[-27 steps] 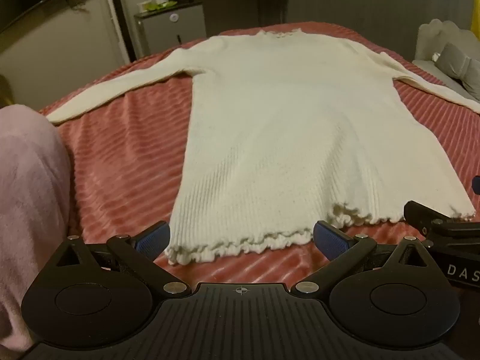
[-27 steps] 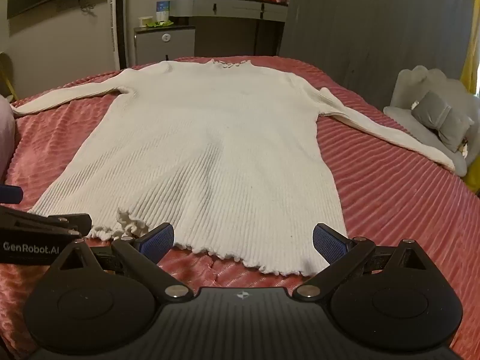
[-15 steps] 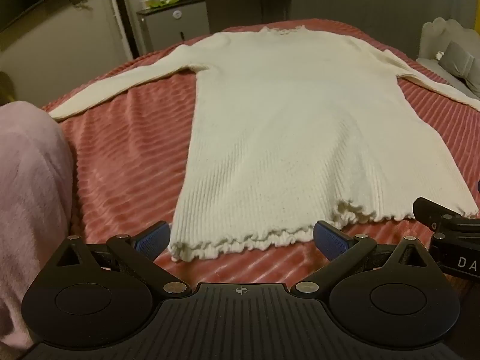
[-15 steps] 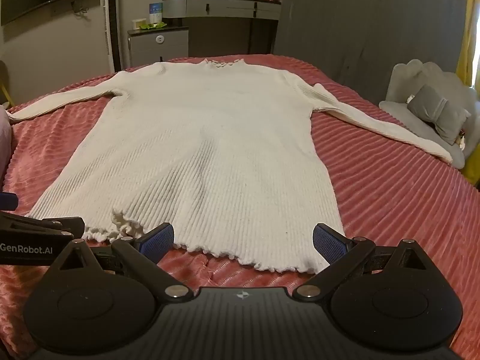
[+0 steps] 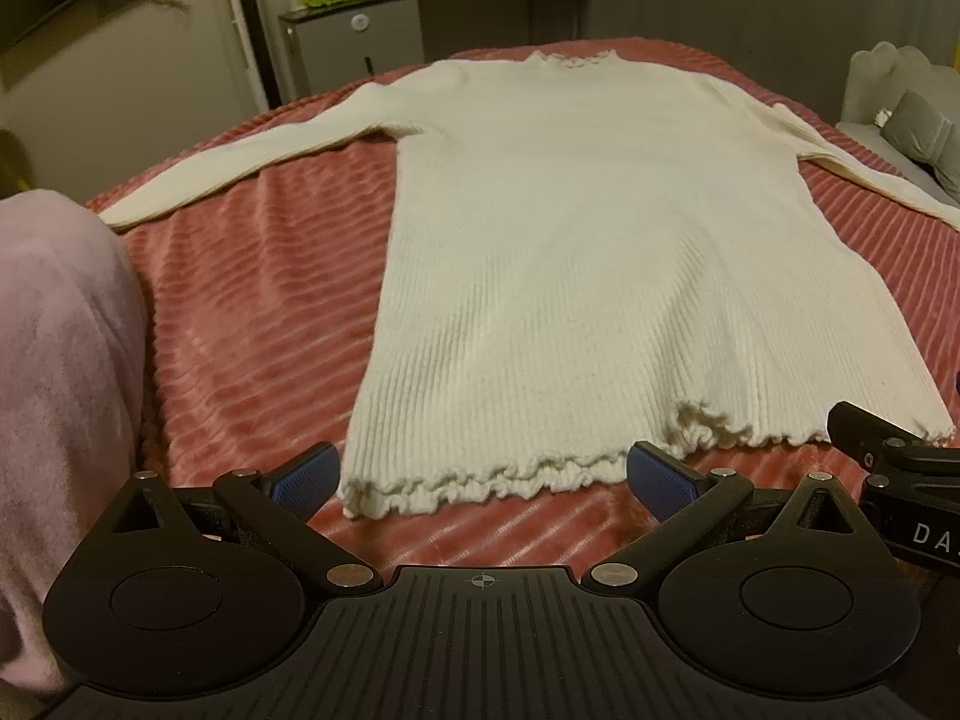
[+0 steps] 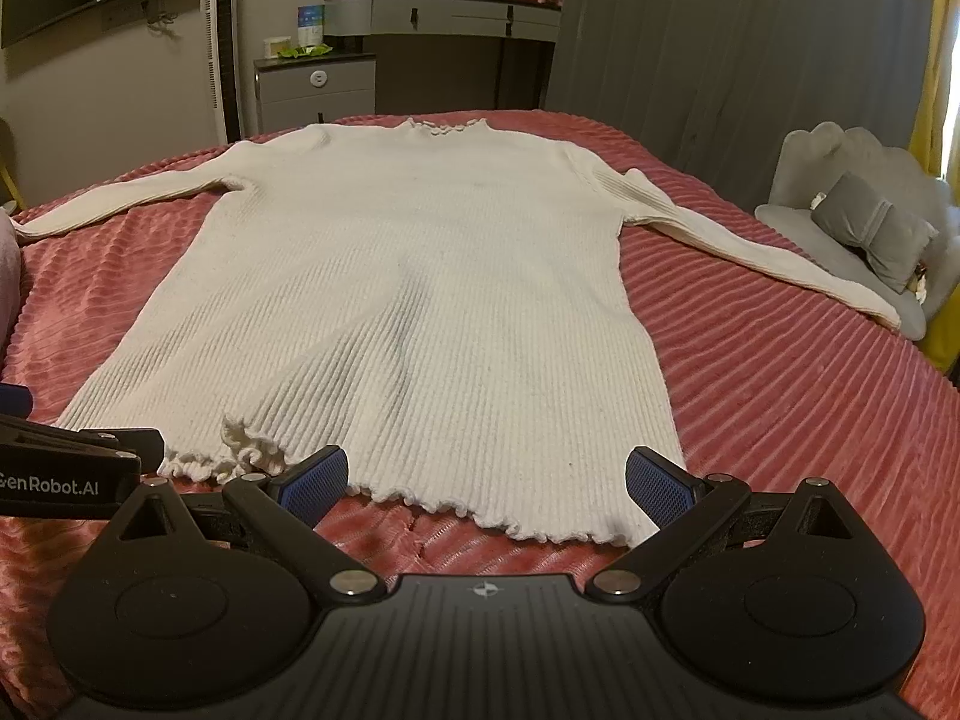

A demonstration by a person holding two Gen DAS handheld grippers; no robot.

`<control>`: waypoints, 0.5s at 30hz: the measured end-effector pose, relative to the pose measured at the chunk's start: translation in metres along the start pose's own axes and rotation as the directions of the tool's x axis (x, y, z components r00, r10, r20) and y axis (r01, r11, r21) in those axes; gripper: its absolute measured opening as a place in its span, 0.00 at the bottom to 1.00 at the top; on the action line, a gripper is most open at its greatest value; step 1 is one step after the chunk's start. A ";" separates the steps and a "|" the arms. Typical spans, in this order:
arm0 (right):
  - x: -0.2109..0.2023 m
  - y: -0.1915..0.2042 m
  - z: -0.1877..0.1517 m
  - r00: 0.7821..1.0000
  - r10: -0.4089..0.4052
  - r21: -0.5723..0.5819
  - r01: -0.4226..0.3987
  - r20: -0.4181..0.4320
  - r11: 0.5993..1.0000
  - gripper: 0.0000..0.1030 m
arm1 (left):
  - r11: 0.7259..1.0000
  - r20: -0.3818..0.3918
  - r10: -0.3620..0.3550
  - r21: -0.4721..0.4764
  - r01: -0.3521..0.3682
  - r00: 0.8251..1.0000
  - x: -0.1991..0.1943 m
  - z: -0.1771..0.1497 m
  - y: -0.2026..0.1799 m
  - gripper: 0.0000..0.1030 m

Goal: Fold small clothes

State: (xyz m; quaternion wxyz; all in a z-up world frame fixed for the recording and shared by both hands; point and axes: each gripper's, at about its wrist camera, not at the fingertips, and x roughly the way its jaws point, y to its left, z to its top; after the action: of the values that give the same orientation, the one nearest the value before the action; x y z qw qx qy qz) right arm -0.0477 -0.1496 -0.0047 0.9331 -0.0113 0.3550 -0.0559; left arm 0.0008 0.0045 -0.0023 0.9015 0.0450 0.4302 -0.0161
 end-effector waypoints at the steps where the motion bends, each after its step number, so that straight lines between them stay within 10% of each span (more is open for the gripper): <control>1: 0.000 0.000 -0.001 1.000 -0.001 0.000 0.001 0.001 1.000 0.96 | 1.000 -0.001 0.000 -0.001 0.000 1.000 0.000 0.000 0.000 1.00; 15: -0.001 0.001 -0.002 1.000 -0.003 0.001 0.003 0.000 1.000 0.96 | 1.000 -0.007 0.005 -0.002 -0.005 1.000 0.001 -0.001 0.000 1.00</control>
State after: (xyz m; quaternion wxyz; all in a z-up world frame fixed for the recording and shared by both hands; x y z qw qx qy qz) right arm -0.0491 -0.1488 -0.0057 0.9330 -0.0114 0.3551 -0.0574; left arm 0.0007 0.0048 -0.0032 0.9000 0.0453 0.4333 -0.0130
